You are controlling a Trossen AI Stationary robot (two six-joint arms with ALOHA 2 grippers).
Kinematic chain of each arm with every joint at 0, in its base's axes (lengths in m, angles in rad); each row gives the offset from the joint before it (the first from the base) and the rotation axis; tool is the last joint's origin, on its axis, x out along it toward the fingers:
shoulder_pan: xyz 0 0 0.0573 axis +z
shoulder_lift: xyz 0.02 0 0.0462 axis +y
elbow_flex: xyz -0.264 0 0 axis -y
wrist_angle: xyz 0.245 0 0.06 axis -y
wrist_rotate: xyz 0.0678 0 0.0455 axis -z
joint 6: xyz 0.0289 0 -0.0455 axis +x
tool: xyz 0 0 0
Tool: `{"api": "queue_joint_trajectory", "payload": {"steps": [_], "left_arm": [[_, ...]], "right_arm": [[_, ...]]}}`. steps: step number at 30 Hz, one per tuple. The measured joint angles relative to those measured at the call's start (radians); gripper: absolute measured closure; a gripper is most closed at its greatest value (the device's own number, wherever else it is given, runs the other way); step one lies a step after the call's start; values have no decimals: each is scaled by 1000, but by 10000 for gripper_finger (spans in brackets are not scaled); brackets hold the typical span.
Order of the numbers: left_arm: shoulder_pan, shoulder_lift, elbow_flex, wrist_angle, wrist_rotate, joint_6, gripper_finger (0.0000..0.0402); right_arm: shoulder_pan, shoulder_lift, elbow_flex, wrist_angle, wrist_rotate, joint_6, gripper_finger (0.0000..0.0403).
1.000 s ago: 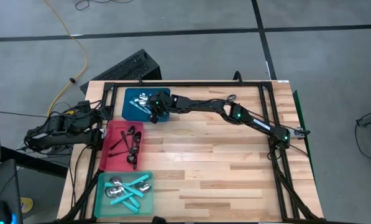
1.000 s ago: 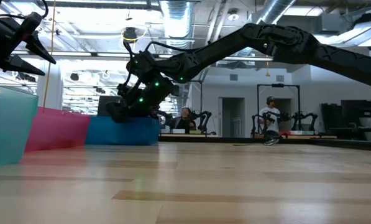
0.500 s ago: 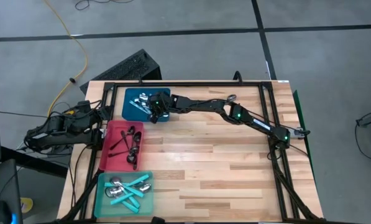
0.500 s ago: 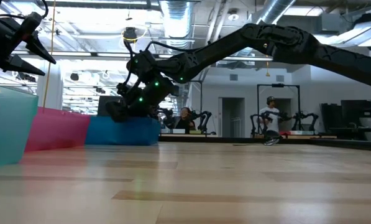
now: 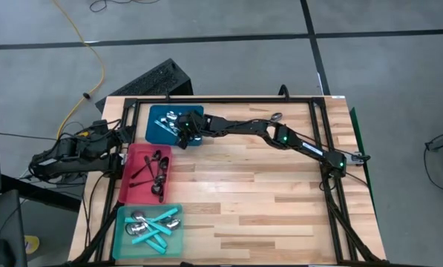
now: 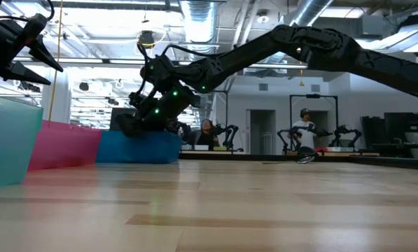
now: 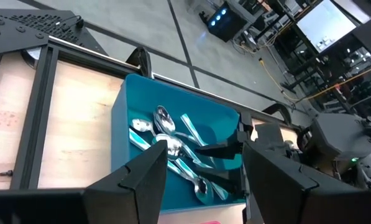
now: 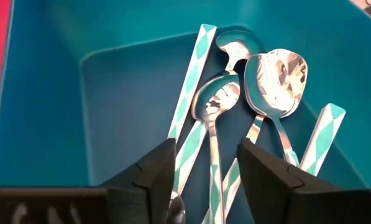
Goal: Sort silverware by color (type)
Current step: Put the black spoon into the red bin
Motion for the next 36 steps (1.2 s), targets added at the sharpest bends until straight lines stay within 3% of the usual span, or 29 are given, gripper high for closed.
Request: {"api": "queue_joint_trajectory", "payload": {"steps": [5, 14, 18, 27, 32, 36], "left_arm": [[0, 0, 0, 0, -1, -1, 207], [0, 0, 0, 0, -3, -1, 207], [0, 0, 0, 0, -2, -1, 207], [0, 0, 0, -1, -3, -1, 207], [0, 0, 0, -3, -8, -1, 207], [0, 0, 0, -3, -8, -1, 207]], "right_arm": [[0, -12, 21, -19, 1, 1, 197], [-37, -107, 23, -37, 11, 11, 205], [-56, -191, 20, -126, 90, 27, 214], [-93, -406, 23, -513, 185, 83, 256], [-107, -419, 20, -838, 198, 198, 291], [-94, -393, -20, -958, 189, 253, 308]]}}
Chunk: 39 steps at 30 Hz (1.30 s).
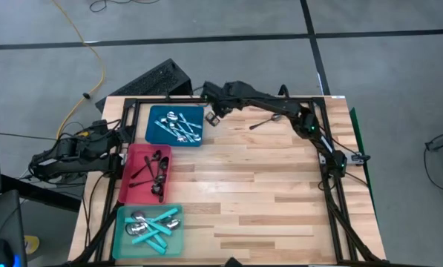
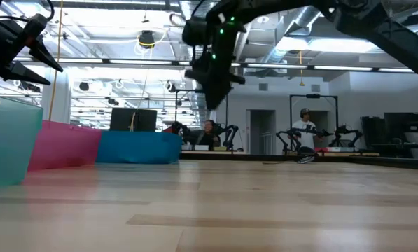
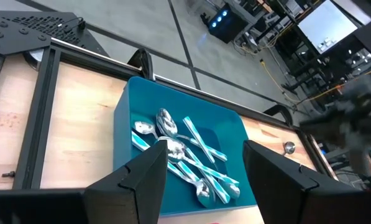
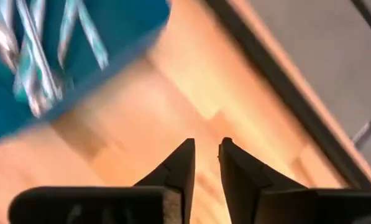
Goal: Sort silverware by color (type)
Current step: Put the black spoon into the red bin
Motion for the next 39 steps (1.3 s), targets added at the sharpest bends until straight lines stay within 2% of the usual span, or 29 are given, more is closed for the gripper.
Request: {"api": "queue_joint_trajectory", "payload": {"steps": [10, 13, 19, 27, 32, 39], "left_arm": [[0, 0, 0, 0, -2, 4, 207], [0, 0, 0, 0, -2, 4, 207], [0, 0, 0, 0, -2, 4, 207], [0, 0, 0, 0, -2, 4, 207], [0, 0, 0, 0, -2, 4, 207], [0, 0, 0, 8, 22, 26, 207]], "right_arm": [[64, -1, -216, 128, -9, 38, 346], [68, 0, -256, 191, -48, 37, 347], [67, 0, -281, 468, -185, -37, 348], [57, -1, -281, 744, -188, -49, 348], [38, -9, -230, 639, -187, -45, 348], [26, -17, -29, 389, -187, -57, 348]]}}
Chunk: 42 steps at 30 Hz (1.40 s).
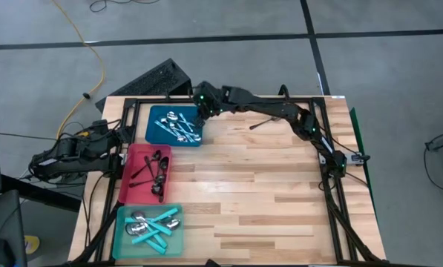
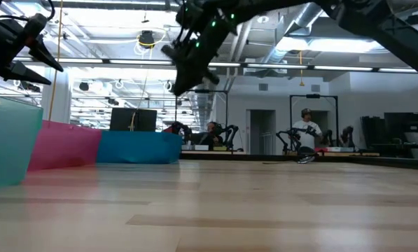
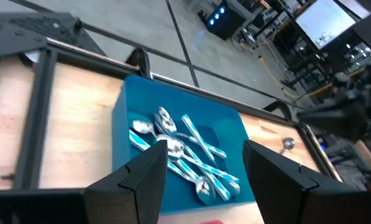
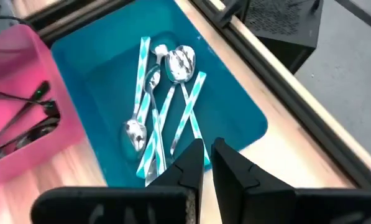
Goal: Sort silverware by color (type)
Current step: Put the black spoon into the red bin
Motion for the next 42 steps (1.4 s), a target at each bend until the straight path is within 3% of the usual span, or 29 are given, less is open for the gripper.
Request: {"api": "queue_joint_trajectory", "payload": {"steps": [4, 12, 38, 39, 40, 42], "left_arm": [[0, 0, 0, 1, 18, 0, 207], [0, 0, 0, 3, 24, -1, 207], [0, 0, 0, 3, 25, -2, 207], [0, 0, 0, 4, 35, 12, 207], [0, -1, 0, 14, 90, 122, 208], [-1, -3, 3, 66, 298, 431, 214]], "right_arm": [[3, -3, 71, -114, 0, -13, 348], [10, -97, 48, -116, 1, -36, 348], [21, -103, 47, -106, 25, -100, 348], [22, -103, 47, -106, 25, -100, 348], [25, -103, 47, -107, 25, -98, 348], [33, -103, 47, -108, 24, -77, 348]]}}
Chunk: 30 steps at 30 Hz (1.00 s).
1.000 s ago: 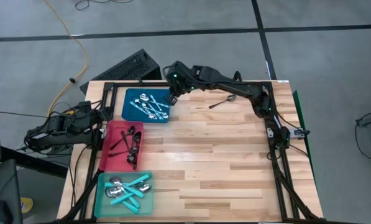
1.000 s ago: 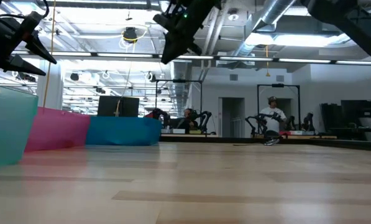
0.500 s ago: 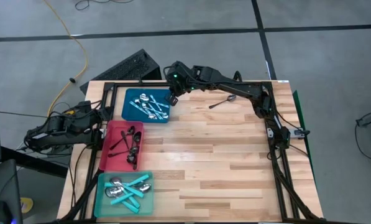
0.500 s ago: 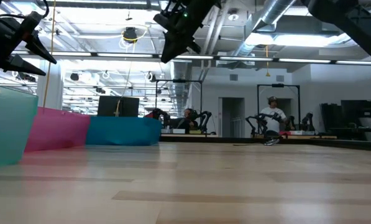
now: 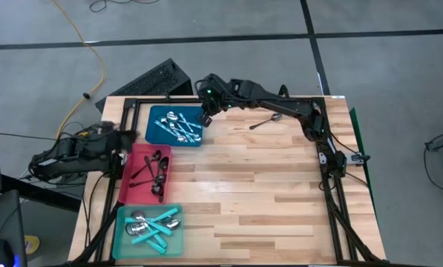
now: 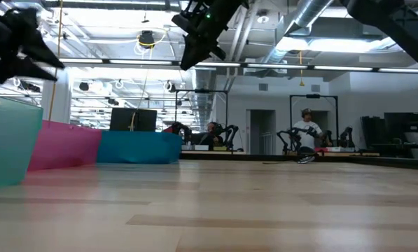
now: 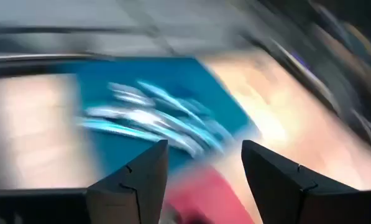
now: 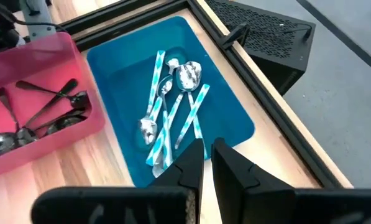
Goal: Sort silverware by color (type)
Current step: Put the black spoon into the red bin
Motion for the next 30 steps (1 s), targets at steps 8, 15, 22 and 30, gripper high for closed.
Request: {"api": "queue_joint_trajectory", "payload": {"steps": [8, 15, 22, 30], "left_arm": [[-2, 46, -8, 62, 464, 211, 218], [-1, 46, -8, 47, 465, 178, 218], [-1, 46, -8, 45, 219, 138, 218], [-1, 46, -8, 14, -7, 14, 219]], "right_arm": [[36, 0, 0, -74, -145, -109, 345], [68, 0, 0, -163, -152, -165, 339], [122, 0, 0, -167, -157, -23, 339], [190, -38, 12, -156, -158, 89, 339]]}}
